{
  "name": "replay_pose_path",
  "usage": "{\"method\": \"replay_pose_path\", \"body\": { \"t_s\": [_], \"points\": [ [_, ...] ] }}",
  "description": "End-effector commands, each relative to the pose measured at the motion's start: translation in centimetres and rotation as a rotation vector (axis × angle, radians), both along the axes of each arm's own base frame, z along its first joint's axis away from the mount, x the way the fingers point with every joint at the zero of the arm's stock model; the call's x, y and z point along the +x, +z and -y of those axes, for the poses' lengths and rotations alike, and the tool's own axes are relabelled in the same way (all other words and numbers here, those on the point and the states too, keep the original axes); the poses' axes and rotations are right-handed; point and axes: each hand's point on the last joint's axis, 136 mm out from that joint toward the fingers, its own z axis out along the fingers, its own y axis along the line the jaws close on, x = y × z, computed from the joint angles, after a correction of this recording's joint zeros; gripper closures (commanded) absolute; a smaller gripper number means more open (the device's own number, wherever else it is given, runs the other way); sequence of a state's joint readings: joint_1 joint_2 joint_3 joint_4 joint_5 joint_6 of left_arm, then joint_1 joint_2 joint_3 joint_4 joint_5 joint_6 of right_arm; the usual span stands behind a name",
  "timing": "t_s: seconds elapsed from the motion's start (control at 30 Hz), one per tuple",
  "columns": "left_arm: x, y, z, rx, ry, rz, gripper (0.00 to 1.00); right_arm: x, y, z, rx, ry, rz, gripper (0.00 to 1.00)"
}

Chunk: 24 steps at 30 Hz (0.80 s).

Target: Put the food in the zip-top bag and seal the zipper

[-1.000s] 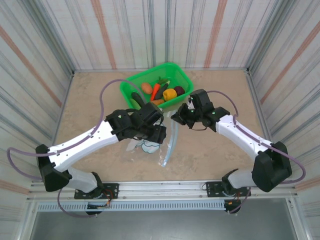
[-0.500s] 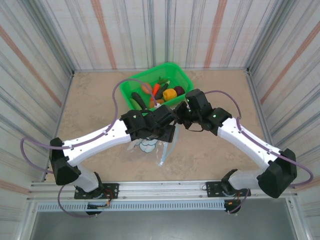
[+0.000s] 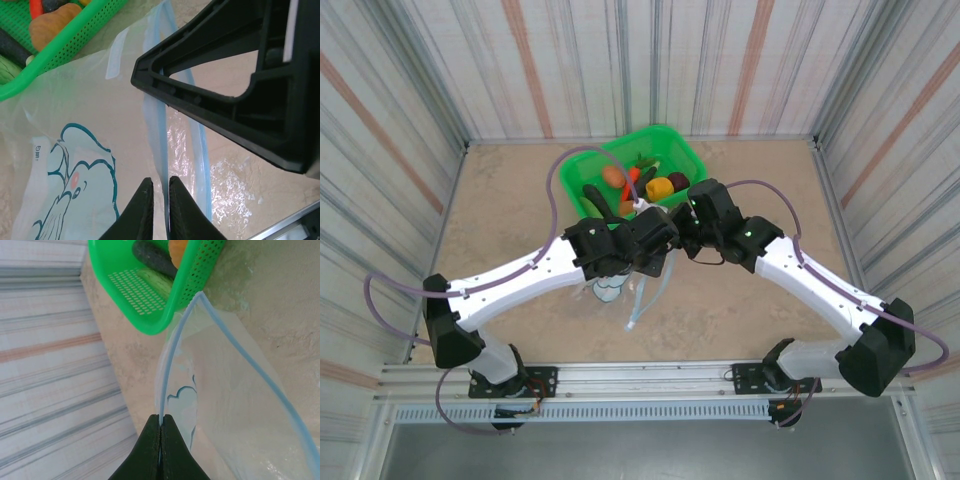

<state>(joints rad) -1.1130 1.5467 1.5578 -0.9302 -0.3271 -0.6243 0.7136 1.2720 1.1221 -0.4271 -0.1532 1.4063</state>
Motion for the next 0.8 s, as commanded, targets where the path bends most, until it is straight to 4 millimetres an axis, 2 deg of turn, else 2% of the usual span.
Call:
{"method": "replay_pose_path", "body": {
  "t_s": [0.0,0.1,0.2,0.27,0.37,0.47,0.53,0.6,0.67,0.77],
  "points": [
    [0.3,0.4,-0.5,0.043,-0.016,0.038,0.90,-0.1,0.8,-0.3,0.026,0.002,0.017,1.00],
    [0.3,0.1,-0.7,0.057,-0.025,0.035,0.99,0.0,1.0,-0.7,0.041,0.015,0.021,1.00],
    [0.4,-0.3,-1.1,0.048,-0.018,0.021,1.00,0.0,1.4,-0.9,0.040,0.030,0.040,0.98],
    [0.5,-0.6,-1.3,0.001,-0.013,-0.005,1.00,0.2,1.8,-0.9,0.028,0.051,0.078,0.77],
    [0.5,-0.5,-1.7,-0.109,-0.007,-0.049,1.00,0.2,3.1,-1.1,0.014,0.111,0.153,0.53],
    [0.4,-0.3,-2.2,-0.220,-0.010,-0.079,1.00,0.2,4.3,-0.3,-0.009,0.138,0.225,0.35],
    [0.5,-0.3,-2.9,-0.282,0.006,-0.107,1.00,0.2,4.7,0.3,0.001,0.135,0.242,0.27],
    [0.7,-0.5,-3.9,-0.335,0.038,-0.138,1.00,0.0,5.7,0.4,0.004,0.190,0.325,0.26],
    [1.0,-0.4,-4.9,-0.376,0.066,-0.149,1.00,-0.2,5.7,0.8,-0.016,0.220,0.366,0.29],
    [1.2,0.0,-6.2,-0.420,0.095,-0.145,1.00,-0.6,4.2,1.0,-0.043,0.271,0.369,0.34]
  ]
}}
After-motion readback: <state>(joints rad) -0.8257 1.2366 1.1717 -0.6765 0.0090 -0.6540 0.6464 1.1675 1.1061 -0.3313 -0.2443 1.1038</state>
